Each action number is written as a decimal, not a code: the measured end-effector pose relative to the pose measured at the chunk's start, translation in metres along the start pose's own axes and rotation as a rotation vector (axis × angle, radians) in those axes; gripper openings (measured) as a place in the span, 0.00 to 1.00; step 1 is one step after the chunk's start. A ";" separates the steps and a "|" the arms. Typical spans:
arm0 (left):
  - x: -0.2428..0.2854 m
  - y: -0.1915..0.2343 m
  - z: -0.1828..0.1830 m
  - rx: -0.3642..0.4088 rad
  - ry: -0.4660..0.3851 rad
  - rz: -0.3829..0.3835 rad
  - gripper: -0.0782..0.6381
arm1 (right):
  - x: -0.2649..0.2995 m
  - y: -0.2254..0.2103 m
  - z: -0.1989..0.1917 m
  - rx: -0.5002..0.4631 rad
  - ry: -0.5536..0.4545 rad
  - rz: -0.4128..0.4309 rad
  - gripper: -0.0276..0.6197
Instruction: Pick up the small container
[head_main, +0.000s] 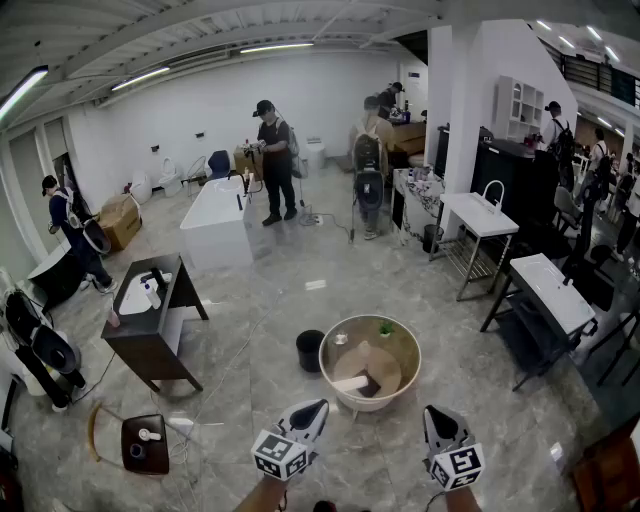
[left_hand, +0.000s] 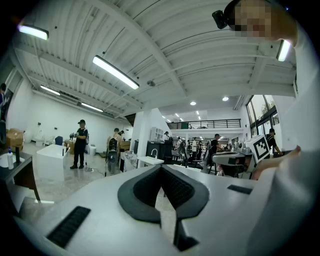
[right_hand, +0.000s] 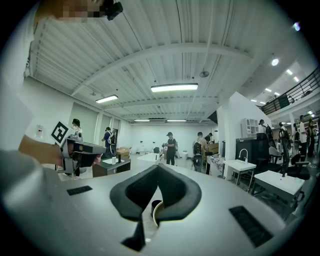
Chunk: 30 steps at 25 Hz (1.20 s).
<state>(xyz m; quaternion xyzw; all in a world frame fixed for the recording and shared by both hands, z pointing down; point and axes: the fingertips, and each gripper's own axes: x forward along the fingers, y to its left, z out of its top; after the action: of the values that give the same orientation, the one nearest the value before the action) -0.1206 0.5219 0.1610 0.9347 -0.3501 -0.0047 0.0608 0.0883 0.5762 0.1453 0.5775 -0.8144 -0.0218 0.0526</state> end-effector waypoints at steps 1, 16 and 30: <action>0.000 0.001 0.001 0.000 0.000 0.000 0.13 | 0.001 0.001 0.000 -0.002 0.002 0.003 0.06; -0.001 0.001 -0.005 -0.025 0.013 0.007 0.13 | 0.004 0.005 0.001 0.004 -0.009 -0.002 0.06; -0.005 -0.016 -0.001 -0.080 -0.024 -0.095 0.17 | 0.000 0.013 -0.004 0.034 0.001 0.000 0.10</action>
<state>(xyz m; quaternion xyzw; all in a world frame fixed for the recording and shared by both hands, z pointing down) -0.1138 0.5366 0.1598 0.9470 -0.3055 -0.0326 0.0939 0.0768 0.5807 0.1501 0.5781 -0.8148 -0.0079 0.0432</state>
